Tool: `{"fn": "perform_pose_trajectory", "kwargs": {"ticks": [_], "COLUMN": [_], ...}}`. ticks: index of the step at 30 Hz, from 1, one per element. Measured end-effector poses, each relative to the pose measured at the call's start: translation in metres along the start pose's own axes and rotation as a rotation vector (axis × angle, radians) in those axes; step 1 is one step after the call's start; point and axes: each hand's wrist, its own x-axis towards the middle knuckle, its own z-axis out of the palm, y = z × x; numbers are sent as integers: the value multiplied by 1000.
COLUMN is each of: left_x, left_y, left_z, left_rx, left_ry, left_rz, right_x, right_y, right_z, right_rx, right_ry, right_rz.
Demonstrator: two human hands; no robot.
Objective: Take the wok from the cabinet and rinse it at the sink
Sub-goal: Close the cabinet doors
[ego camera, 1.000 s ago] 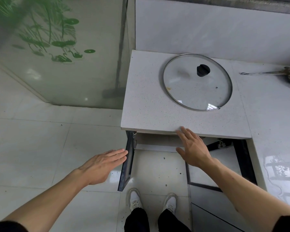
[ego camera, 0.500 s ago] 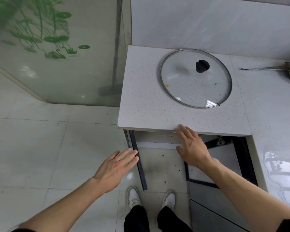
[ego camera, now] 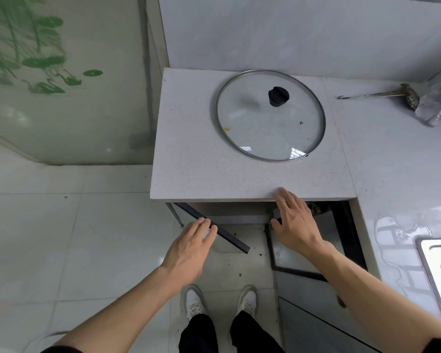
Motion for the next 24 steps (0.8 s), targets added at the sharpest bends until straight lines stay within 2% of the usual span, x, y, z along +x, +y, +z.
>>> {"fn": "perform_pose_trajectory", "kwargs": {"ticks": [5, 17, 24], "left_x": [4, 13, 27], "left_y": [10, 17, 26], "left_z": [3, 13, 18], "left_rx": [-50, -39, -110], "left_ry": [-7, -40, 6], "left_rz": [-88, -114, -178], "right_x": [6, 6, 6], "right_y": [5, 7, 8], "right_z": [-3, -5, -7], "right_rx": [-45, 38, 41], "right_ry": [4, -36, -40], "right_rz": [-37, -6, -15]}}
